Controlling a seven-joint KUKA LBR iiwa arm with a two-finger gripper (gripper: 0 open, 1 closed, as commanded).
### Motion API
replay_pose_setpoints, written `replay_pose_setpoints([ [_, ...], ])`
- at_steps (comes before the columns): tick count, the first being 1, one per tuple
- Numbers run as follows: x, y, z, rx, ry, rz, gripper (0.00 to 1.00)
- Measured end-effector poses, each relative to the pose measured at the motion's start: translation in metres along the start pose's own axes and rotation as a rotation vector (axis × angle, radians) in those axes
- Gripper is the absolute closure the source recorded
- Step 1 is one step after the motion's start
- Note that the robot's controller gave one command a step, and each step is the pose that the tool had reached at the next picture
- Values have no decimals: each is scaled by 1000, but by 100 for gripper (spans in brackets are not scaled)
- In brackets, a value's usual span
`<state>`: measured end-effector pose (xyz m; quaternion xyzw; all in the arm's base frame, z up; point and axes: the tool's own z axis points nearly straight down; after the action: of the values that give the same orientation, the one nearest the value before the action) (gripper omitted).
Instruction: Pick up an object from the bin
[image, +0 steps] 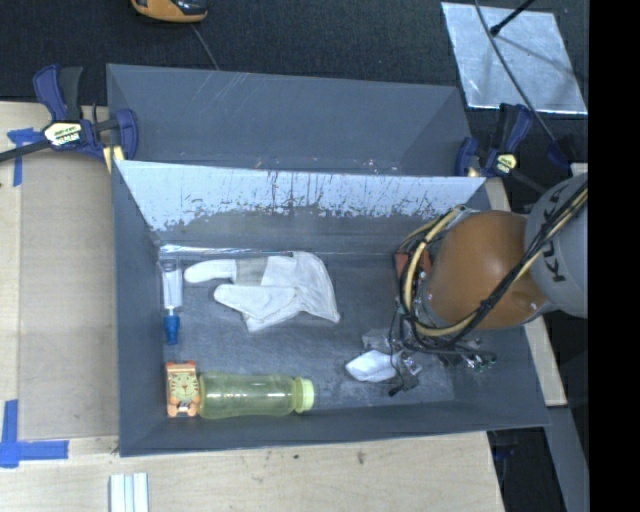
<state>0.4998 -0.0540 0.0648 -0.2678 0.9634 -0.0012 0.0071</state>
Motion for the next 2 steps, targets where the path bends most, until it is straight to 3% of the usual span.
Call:
replay_pose_setpoints([
  [2, 2, 1, -20, -8, 14, 3, 100],
])
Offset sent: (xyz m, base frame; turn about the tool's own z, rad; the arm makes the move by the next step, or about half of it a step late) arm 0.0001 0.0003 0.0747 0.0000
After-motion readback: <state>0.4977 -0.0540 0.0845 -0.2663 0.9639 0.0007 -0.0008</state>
